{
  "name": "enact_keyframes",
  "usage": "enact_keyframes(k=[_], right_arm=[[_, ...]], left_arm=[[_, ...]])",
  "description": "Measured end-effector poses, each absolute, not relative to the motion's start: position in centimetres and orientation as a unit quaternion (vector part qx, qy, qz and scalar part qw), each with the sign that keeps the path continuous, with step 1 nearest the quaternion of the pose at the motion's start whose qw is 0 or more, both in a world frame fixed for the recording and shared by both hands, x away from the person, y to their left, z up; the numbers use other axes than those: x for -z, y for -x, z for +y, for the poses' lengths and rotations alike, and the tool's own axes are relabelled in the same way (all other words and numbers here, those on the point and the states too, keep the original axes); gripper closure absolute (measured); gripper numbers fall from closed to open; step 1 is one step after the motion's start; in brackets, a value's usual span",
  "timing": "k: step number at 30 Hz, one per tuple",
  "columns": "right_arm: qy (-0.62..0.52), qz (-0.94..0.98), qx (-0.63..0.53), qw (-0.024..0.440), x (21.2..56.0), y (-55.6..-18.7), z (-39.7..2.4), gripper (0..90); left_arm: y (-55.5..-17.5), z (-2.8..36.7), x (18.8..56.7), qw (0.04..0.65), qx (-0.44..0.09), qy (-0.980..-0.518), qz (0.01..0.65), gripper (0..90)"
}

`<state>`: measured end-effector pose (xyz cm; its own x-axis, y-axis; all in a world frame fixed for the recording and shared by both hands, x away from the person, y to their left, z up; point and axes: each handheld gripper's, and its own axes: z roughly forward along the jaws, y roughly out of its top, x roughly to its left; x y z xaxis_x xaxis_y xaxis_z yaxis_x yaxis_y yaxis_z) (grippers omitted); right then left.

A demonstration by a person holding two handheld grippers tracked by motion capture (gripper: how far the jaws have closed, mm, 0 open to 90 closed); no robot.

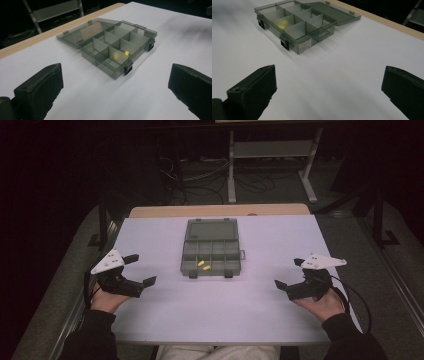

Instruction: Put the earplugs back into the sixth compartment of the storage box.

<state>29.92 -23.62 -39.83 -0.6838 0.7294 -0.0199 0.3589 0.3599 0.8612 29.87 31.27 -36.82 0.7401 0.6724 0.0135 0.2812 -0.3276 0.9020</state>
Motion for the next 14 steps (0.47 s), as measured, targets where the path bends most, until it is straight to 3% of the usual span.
enact_keyframes(k=[14], right_arm=[[-0.351,0.794,-0.453,0.202,40.3,-29.3,-24.0,0.0]], left_arm=[[-28.3,33.1,37.0,0.525,-0.209,-0.765,0.31,0.0]])
